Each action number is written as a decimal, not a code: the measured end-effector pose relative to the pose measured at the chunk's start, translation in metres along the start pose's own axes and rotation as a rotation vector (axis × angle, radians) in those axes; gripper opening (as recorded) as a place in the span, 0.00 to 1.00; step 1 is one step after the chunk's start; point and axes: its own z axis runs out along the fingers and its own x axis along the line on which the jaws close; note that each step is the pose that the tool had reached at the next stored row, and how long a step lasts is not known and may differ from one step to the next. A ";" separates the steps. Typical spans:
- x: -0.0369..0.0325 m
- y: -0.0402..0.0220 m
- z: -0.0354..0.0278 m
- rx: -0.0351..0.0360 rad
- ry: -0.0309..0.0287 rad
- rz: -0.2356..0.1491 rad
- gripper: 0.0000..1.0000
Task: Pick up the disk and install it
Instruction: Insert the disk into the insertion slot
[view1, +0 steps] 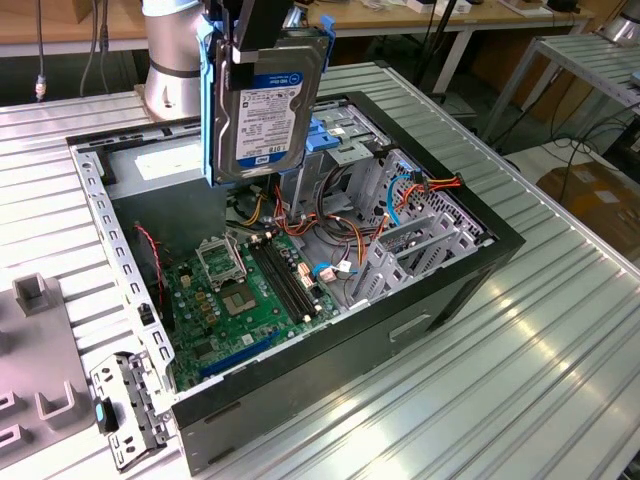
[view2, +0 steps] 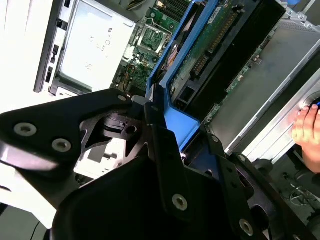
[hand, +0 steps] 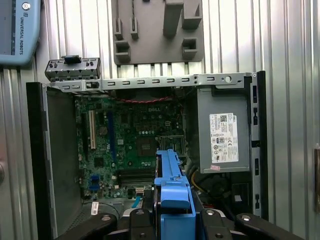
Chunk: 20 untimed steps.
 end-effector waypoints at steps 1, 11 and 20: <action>0.0000 0.0000 0.0000 0.0000 0.0000 0.000 0.37; 0.0045 -0.0005 0.0001 -0.0001 0.0000 0.000 0.37; 0.0352 -0.0022 0.0009 0.0001 0.0008 0.000 0.37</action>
